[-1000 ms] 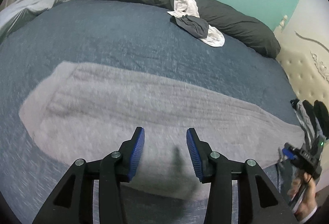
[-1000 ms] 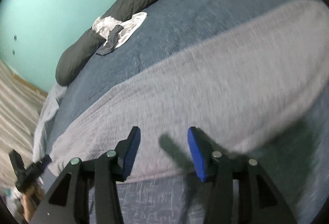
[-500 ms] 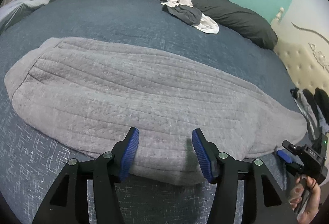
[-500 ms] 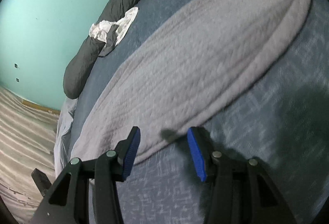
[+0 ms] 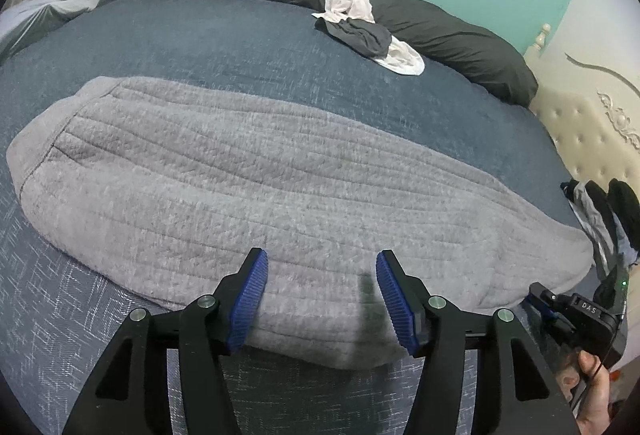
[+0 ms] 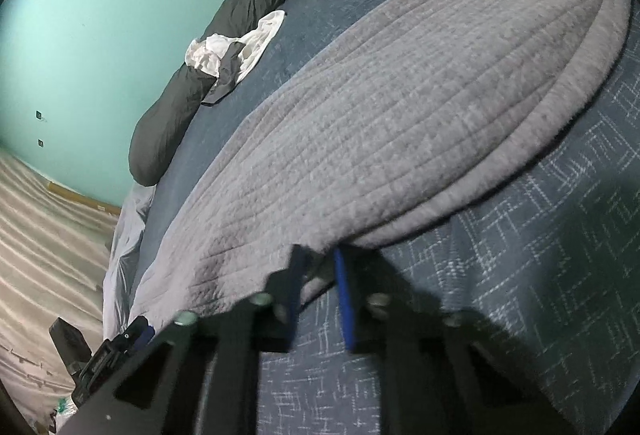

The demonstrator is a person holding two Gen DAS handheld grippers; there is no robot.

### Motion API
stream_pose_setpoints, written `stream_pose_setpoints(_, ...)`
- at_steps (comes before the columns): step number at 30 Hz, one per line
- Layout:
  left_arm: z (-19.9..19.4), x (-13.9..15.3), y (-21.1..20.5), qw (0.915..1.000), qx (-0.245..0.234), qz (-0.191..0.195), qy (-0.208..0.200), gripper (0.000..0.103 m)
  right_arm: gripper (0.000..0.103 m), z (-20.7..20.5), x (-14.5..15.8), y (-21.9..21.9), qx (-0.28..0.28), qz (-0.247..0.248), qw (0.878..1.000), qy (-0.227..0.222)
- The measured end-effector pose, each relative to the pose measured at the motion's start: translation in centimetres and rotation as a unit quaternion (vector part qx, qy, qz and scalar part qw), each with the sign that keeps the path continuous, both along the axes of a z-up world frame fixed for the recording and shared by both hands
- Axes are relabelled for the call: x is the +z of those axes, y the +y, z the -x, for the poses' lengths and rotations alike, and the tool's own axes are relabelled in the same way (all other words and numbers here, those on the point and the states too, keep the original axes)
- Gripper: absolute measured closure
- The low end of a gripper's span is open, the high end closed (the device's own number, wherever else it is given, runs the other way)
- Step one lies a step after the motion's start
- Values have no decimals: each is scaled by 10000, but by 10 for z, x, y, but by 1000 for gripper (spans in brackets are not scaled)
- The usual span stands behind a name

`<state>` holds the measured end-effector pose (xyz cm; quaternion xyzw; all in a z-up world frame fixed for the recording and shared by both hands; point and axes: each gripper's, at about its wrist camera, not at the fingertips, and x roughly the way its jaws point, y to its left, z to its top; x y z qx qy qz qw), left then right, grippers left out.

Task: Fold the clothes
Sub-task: 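Close the right gripper on the edge of the sweatshirt strip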

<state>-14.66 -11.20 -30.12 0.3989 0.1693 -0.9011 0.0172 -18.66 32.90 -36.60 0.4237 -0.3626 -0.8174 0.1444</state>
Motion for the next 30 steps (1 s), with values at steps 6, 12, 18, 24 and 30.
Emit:
stream_pose_setpoints(6,1,-1,2,9999,-82,84,-31,42,100,3,20,12,-115,99,9994,302)
stream_pose_setpoints(12,2,-1,4,9999,-105,120,-52,42,101,10,22,25,-140,77,9997,185)
stream_pose_setpoints(18,2,-1,4,9998,-105,131,-61,42,97,21,3,18,-46,123,9999,-107)
stream_pose_setpoints(24,2,-1,3,9999,-98,125,-59,42,84,1,-1,6,-333,-219,9985,-382)
stream_pose_setpoints(30,-1,1,-2,9999,-68,118,-54,42,82,-18,14,-36,124,-352,9993,-84)
